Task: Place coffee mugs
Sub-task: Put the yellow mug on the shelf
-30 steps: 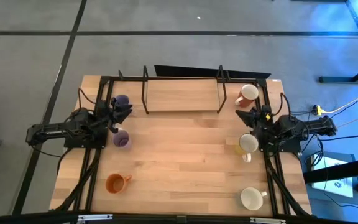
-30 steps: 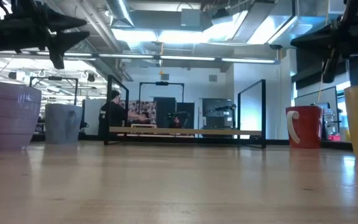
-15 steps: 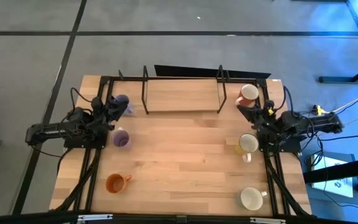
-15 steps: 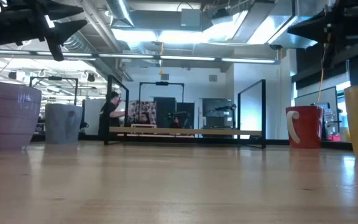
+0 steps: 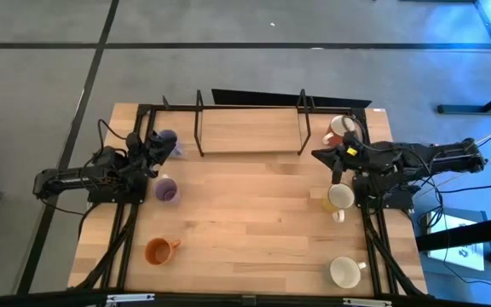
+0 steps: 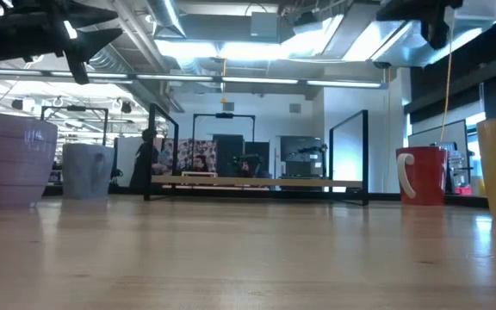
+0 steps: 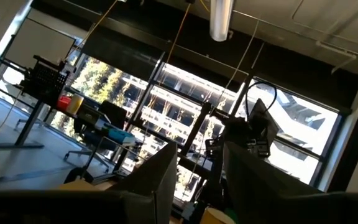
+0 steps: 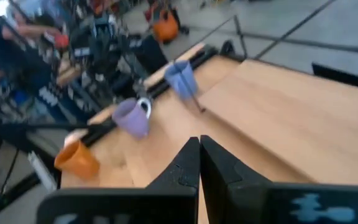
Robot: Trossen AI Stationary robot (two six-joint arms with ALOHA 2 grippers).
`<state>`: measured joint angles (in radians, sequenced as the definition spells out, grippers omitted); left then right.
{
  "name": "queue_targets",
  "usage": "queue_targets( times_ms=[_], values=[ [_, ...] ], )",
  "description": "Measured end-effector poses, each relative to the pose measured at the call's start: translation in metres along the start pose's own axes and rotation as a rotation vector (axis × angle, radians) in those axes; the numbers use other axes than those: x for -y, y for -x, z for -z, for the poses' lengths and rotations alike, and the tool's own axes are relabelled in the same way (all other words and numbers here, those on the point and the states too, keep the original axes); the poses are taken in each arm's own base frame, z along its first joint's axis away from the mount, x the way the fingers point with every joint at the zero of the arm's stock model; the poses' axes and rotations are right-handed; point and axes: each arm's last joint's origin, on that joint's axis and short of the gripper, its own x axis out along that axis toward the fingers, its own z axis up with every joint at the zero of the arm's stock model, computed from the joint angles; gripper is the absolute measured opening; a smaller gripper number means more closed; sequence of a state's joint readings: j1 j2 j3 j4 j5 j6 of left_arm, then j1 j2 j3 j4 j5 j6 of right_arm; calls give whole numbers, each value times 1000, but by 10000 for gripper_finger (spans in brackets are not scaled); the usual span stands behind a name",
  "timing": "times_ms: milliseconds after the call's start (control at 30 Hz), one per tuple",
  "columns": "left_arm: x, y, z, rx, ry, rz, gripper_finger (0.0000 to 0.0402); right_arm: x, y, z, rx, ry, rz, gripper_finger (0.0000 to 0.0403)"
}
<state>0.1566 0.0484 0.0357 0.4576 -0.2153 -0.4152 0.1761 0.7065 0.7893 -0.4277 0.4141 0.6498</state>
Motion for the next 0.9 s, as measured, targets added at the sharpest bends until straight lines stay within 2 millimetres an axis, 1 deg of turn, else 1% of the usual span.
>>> queue_targets(
  times_ms=[200, 367, 500, 600, 733, 900],
  values=[
    [0, 0, 0, 1, 0, -3, 126, -15, -11, -6, -198, 32, 16, 1],
    [0, 0, 1, -5, -1, -6, 126, -20, -18, 0, -359, -11, -44, 1],
    [-1, 0, 2, -13, -4, -17, 126, -15, -15, 8, -483, -96, -1, 1],
    [-2, 0, 2, -17, -6, -39, 126, -10, -12, 14, -560, -156, 65, 1],
    [-3, 0, 4, -33, -11, -52, 126, -3, -8, 20, -624, -265, 179, 1],
    [-4, 0, 6, -49, -16, -60, 126, -1, -5, 25, -708, -344, 225, 1]
  ],
)
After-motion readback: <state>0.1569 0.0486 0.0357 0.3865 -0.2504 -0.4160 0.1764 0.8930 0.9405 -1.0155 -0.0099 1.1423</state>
